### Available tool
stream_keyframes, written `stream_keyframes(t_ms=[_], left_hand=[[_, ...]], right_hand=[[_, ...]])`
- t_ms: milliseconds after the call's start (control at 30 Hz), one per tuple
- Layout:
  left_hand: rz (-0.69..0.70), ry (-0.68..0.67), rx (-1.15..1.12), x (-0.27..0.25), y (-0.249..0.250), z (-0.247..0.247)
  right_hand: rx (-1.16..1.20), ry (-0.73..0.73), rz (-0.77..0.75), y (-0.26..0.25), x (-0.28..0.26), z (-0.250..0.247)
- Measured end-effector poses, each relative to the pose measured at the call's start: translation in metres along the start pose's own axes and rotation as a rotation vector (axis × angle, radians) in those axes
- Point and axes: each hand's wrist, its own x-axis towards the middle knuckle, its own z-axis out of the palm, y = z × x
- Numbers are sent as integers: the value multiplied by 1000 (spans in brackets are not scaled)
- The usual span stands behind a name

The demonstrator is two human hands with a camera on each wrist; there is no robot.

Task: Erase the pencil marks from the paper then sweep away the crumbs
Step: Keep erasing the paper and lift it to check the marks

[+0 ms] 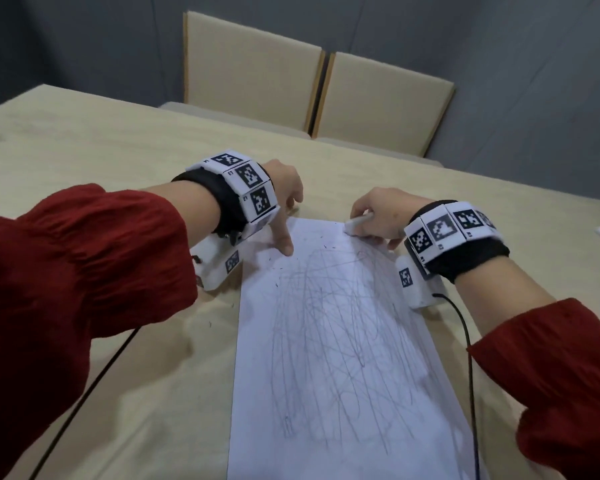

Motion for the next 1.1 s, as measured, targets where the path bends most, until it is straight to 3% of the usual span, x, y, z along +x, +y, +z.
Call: stream_keyframes(t_ms=[100, 233, 400, 533, 733, 933, 1100], left_hand=[[0, 17, -15, -3, 0, -6], [36, 136, -13, -16, -1, -10], [33, 206, -187, -34, -8, -1], [31, 155, -277, -50, -5, 12], [115, 72, -244, -74, 13, 21], [254, -16, -54, -103, 23, 31], [250, 252, 451, -108, 19, 41]], right_hand=[[-57, 1, -16, -2, -3, -4], [-134, 75, -96, -4, -7, -5], [-37, 221, -325, -14, -32, 1], [-43, 156, -393, -24, -48, 18], [-31, 209, -333, -23, -39, 28], [-70, 74, -346, -23, -51, 26], [-125, 64, -384, -27, -55, 22]])
